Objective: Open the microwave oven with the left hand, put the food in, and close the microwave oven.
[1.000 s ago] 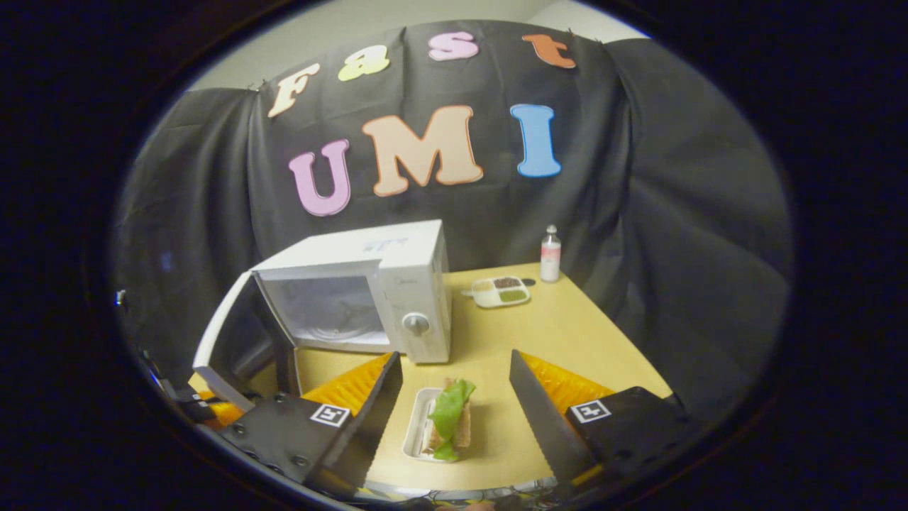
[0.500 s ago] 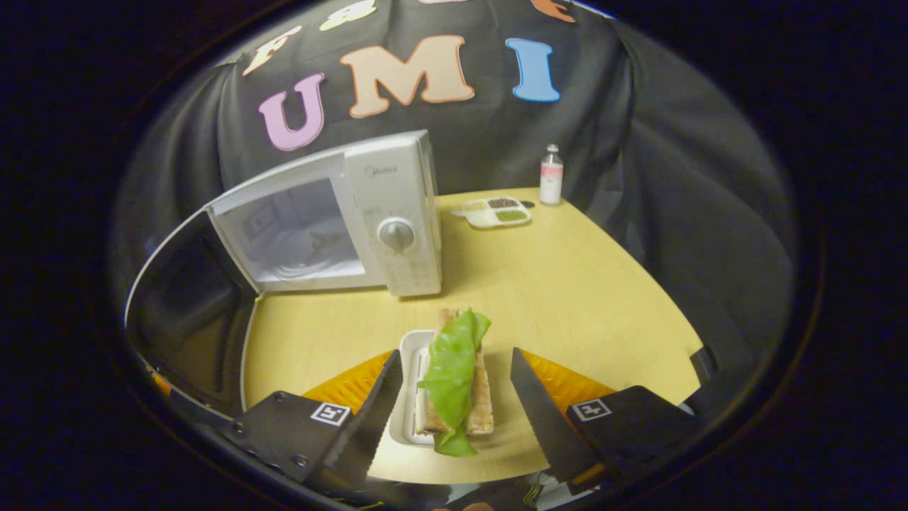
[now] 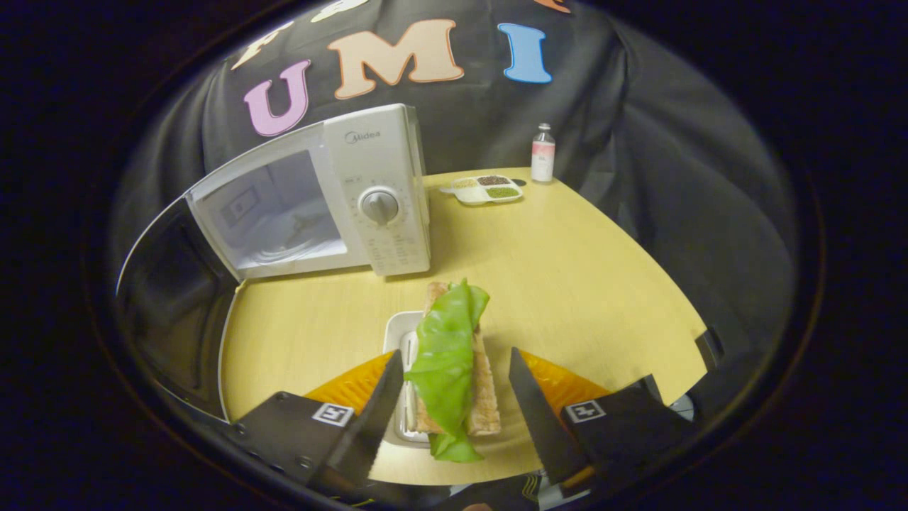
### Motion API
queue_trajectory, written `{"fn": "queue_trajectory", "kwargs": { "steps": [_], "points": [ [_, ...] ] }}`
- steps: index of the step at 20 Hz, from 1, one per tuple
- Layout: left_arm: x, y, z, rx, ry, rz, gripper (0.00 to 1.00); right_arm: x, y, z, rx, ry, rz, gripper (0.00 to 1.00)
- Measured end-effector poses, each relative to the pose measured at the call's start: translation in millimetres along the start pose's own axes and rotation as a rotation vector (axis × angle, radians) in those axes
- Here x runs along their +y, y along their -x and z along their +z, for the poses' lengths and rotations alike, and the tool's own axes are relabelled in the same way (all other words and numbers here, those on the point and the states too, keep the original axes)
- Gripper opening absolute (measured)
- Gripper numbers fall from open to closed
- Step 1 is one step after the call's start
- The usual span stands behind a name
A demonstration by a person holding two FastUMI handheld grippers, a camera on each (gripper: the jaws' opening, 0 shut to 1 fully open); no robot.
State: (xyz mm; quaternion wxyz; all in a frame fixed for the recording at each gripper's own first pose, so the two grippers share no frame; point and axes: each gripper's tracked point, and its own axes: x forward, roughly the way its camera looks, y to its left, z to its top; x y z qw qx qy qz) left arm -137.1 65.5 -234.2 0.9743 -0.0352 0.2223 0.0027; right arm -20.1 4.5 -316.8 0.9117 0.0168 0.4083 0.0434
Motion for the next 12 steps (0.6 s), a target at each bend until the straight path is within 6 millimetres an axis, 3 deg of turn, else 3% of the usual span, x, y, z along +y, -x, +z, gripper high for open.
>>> {"fn": "queue_trajectory", "kwargs": {
  "steps": [1, 2, 5, 6, 7, 8, 11, 12],
  "points": [
    [1, 0, 0, -0.001, -0.002, -0.002, 0.00, 4, 0, -1, 0.011, 0.000, 0.006, 0.63],
    [1, -1, 0, 0.000, -0.004, -0.003, 0.00, 4, -1, -6, 0.032, 0.011, 0.012, 0.60],
    [1, -1, -1, 0.001, -0.003, -0.004, 0.00, 17, 3, -4, 0.041, 0.057, 0.022, 0.33],
    [1, -1, 0, -0.001, -0.001, -0.004, 0.00, 20, 2, -1, 0.029, 0.087, 0.022, 0.40],
    [1, -1, 0, 0.000, -0.002, -0.005, 0.00, 24, 3, 0, 0.032, 0.115, 0.027, 0.26],
    [1, -2, -1, 0.000, -0.003, -0.004, 0.00, 25, 4, -2, 0.027, 0.134, 0.021, 0.33],
    [2, -1, -1, -0.004, 0.005, -0.001, 0.00, 33, 11, 0, 0.033, 0.118, 0.046, 0.33],
    [2, -1, -1, -0.004, 0.006, -0.001, 0.00, 35, 14, 2, 0.035, 0.108, 0.056, 0.26]
  ]
}}
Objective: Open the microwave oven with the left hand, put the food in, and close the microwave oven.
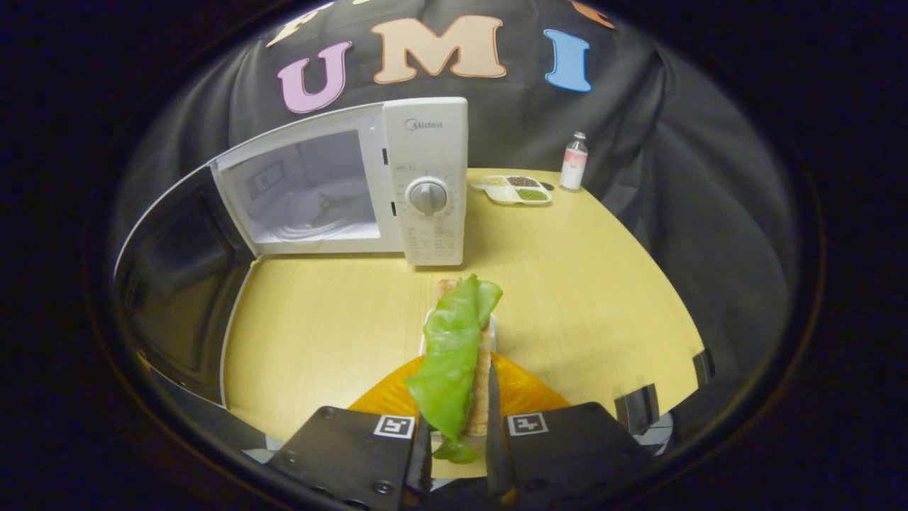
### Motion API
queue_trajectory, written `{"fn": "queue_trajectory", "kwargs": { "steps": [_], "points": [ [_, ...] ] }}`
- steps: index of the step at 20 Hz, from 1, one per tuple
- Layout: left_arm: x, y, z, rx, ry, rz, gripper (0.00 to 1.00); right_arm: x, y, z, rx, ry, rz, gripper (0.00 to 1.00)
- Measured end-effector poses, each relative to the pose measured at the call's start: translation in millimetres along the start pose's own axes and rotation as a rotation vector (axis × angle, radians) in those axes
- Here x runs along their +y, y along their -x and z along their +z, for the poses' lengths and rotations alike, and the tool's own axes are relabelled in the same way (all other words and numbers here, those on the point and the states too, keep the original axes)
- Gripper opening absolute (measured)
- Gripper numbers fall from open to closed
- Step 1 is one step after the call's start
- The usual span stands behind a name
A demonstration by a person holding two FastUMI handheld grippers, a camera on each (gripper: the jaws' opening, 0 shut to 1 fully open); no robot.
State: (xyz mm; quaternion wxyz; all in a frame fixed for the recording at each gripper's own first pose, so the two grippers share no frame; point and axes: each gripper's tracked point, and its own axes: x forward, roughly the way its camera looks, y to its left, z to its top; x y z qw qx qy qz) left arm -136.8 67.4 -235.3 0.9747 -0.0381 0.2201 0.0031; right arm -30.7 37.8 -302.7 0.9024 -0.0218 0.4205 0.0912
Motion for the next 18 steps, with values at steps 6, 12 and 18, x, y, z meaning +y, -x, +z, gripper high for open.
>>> {"fn": "queue_trajectory", "kwargs": {
  "steps": [6, 12, 18],
  "points": [
    [0, 0, 1, -0.006, -0.001, -0.007, 0.01, 1, 25, 35, -0.069, -0.054, 0.029, 0.26],
    [-6, 0, 0, -0.004, 0.000, -0.044, 0.11, 33, 33, 71, -0.093, -0.276, 0.184, 0.33],
    [5, 5, 13, -0.060, 0.027, -0.024, 0.75, 85, 17, 89, -0.020, -0.632, 0.377, 0.33]
  ]
}}
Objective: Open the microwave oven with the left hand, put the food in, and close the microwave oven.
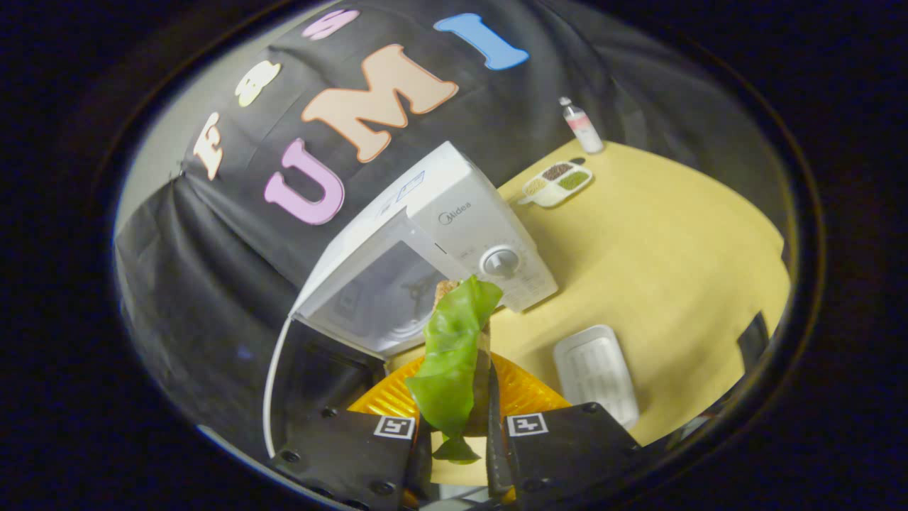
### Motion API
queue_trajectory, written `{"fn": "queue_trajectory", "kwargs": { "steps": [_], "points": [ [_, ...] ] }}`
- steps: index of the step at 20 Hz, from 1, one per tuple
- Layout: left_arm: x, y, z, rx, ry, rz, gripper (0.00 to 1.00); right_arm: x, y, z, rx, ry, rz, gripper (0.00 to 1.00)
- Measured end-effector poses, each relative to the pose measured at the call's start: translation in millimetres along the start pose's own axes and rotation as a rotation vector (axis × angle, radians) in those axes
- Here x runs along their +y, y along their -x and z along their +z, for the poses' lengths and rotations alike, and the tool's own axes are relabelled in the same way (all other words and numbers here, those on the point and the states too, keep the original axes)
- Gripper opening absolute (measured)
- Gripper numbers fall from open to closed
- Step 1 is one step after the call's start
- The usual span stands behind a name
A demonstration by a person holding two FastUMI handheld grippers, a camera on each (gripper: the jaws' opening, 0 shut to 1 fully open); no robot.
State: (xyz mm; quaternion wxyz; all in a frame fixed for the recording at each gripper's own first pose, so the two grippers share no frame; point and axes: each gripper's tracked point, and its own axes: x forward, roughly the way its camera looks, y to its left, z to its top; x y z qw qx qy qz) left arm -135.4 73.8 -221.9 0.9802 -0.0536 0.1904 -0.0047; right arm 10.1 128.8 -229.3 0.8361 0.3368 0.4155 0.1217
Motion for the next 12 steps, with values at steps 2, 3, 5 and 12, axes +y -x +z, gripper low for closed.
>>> {"fn": "queue_trajectory", "kwargs": {
  "steps": [2, 3, 5, 12],
  "points": [
    [0, 5, 6, -0.019, -0.007, -0.006, 0.80, 12, -11, -6, 0.020, -0.058, 0.039, 0.33],
    [0, 8, 8, -0.024, -0.017, -0.003, 0.80, 19, -17, -8, 0.028, -0.084, 0.056, 0.33],
    [3, 15, 11, -0.025, -0.030, 0.001, 0.81, 28, -26, -12, 0.033, -0.108, 0.072, 0.32],
    [4, 45, 29, -0.046, -0.035, 0.014, 0.84, 69, -82, -27, 0.051, -0.222, 0.116, 0.33]
  ]
}}
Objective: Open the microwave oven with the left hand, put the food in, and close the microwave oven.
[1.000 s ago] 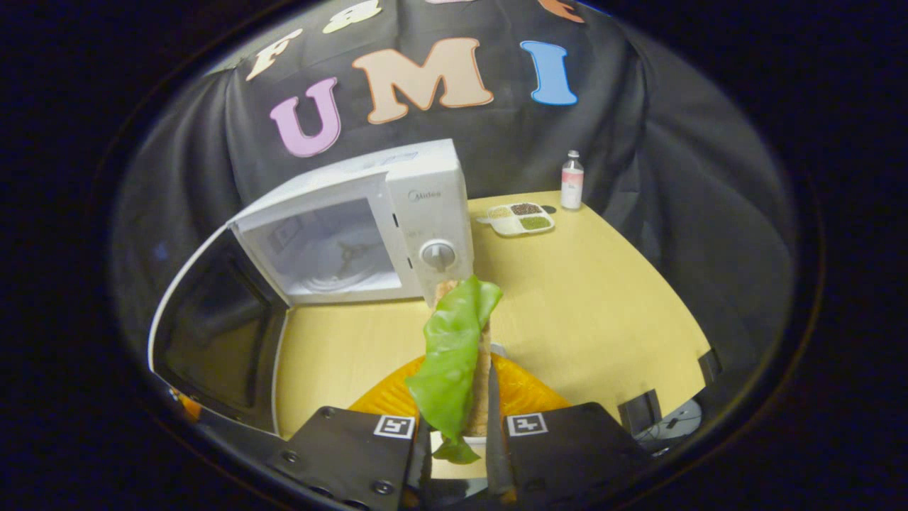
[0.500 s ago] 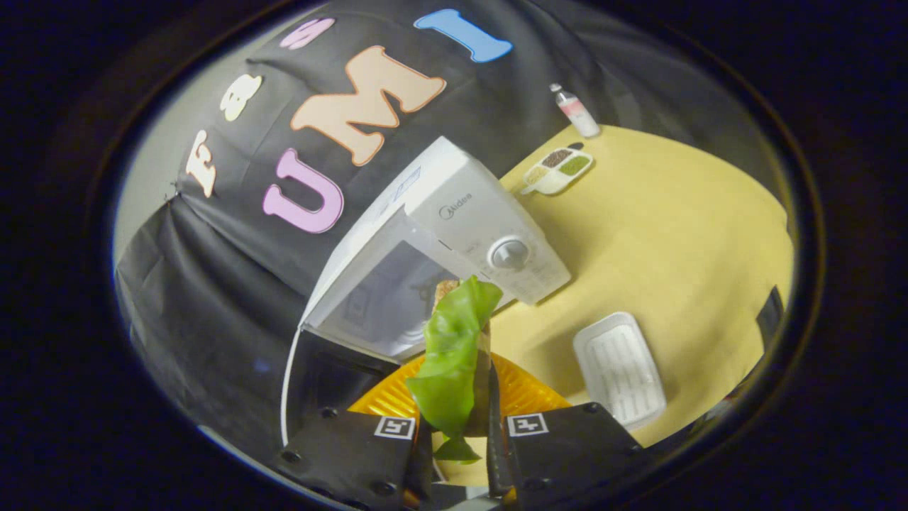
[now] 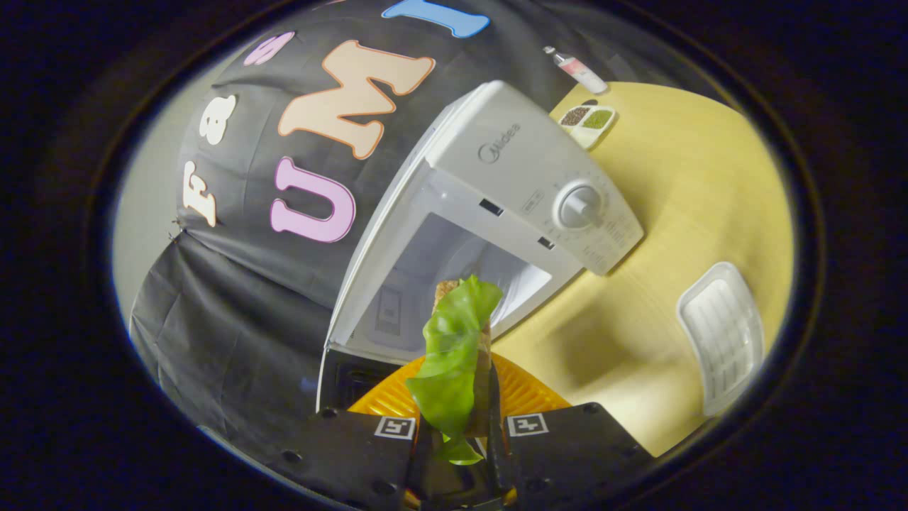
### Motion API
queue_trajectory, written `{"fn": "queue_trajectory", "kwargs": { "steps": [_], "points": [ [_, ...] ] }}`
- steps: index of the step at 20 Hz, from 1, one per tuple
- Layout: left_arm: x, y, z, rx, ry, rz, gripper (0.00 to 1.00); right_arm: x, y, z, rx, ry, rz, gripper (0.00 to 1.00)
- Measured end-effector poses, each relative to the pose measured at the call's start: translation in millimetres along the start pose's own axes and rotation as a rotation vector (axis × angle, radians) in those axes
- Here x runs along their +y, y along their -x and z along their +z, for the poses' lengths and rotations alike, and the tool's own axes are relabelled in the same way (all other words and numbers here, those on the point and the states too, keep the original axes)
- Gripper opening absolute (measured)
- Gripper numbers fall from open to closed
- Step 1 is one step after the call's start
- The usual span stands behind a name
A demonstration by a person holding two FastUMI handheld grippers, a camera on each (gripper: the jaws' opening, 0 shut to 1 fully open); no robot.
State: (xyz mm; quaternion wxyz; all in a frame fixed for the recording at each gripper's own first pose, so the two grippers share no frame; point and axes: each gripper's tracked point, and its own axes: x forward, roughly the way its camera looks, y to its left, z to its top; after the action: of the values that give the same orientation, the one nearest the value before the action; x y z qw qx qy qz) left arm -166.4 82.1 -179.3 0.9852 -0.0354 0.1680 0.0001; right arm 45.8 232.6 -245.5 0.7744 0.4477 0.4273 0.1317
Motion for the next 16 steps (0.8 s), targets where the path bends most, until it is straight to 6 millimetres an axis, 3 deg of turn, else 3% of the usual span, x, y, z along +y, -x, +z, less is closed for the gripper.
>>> {"fn": "queue_trajectory", "kwargs": {
  "steps": [7, 11, 16],
  "points": [
    [12, 17, 13, -0.013, 0.053, 0.044, 0.83, 26, -66, 5, -0.098, -0.169, 0.040, 0.33],
    [18, 29, -11, 0.055, 0.089, 0.066, 0.82, 23, -95, 3, -0.151, -0.253, 0.017, 0.32],
    [23, 47, -26, 0.110, 0.128, 0.112, 0.81, 34, -123, 7, -0.235, -0.307, 0.056, 0.32]
  ]
}}
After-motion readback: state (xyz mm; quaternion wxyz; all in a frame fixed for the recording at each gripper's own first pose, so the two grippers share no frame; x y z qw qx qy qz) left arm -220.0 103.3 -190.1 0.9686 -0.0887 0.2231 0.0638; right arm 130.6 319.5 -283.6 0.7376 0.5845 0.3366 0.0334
